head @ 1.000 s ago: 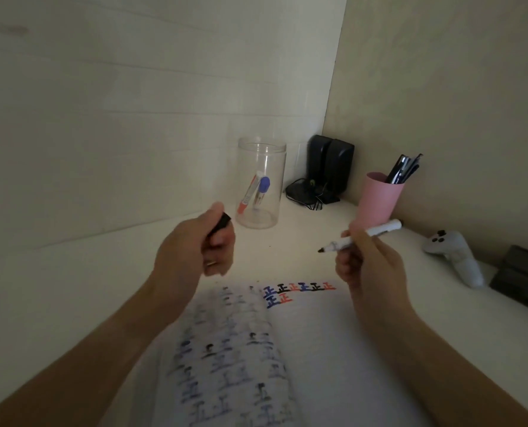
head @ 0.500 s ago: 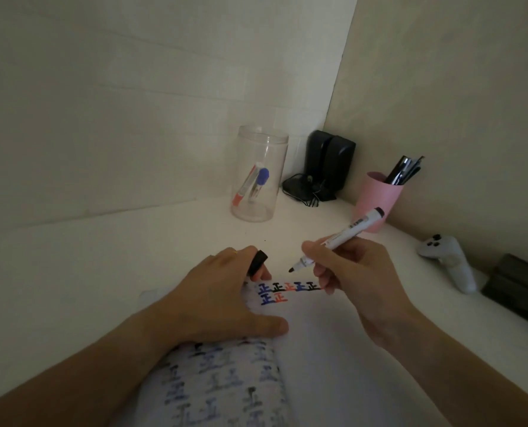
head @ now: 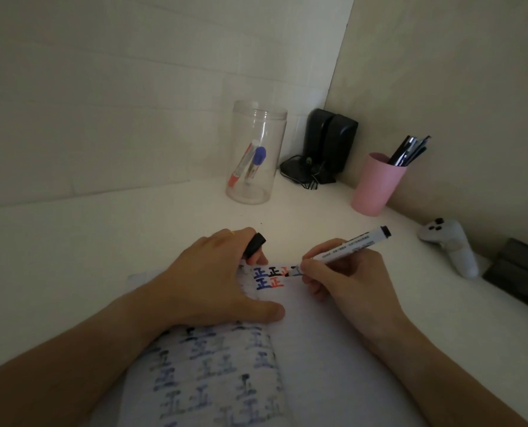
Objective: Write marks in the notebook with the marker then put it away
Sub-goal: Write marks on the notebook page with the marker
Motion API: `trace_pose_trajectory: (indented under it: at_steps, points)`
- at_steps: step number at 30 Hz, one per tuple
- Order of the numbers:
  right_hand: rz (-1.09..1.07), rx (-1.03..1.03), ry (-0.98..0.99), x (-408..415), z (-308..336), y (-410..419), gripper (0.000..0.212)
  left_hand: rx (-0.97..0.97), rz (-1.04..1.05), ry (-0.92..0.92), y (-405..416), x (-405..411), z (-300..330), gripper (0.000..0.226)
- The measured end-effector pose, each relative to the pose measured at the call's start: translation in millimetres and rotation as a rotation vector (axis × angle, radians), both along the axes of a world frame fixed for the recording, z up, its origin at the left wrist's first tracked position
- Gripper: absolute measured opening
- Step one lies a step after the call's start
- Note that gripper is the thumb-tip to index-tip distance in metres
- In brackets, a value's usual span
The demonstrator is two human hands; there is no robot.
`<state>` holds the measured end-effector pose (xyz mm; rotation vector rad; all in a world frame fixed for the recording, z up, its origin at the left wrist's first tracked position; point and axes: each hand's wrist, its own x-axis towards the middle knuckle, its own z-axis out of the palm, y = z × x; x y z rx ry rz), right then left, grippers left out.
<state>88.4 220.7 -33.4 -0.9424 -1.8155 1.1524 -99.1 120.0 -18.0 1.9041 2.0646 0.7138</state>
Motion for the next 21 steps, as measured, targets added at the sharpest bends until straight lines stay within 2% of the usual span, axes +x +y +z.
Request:
trace_pose_trajectory:
  at_steps: [5,11,15,21]
  points:
    - [0.012,0.008,-0.045,-0.3,-0.6,-2.3,0.005,0.017,0.001,0.0,-1.0,0.1,-1.9,0.066]
    - [-0.08,0.016,-0.096,-1.5,-2.6,0.0,0.002,0.005,0.001,-0.009,-1.5,0.6,-0.2,0.066]
    - [-0.049,-0.009,-0.048,-0.5,0.1,-2.4,0.005,0.007,-0.001,-0.008,-2.0,1.2,0.8,0.066]
    - [-0.038,0.009,-0.104,-0.1,0.9,-4.1,0.006,0.012,-0.003,0.001,-1.1,1.3,-0.7,0.066]
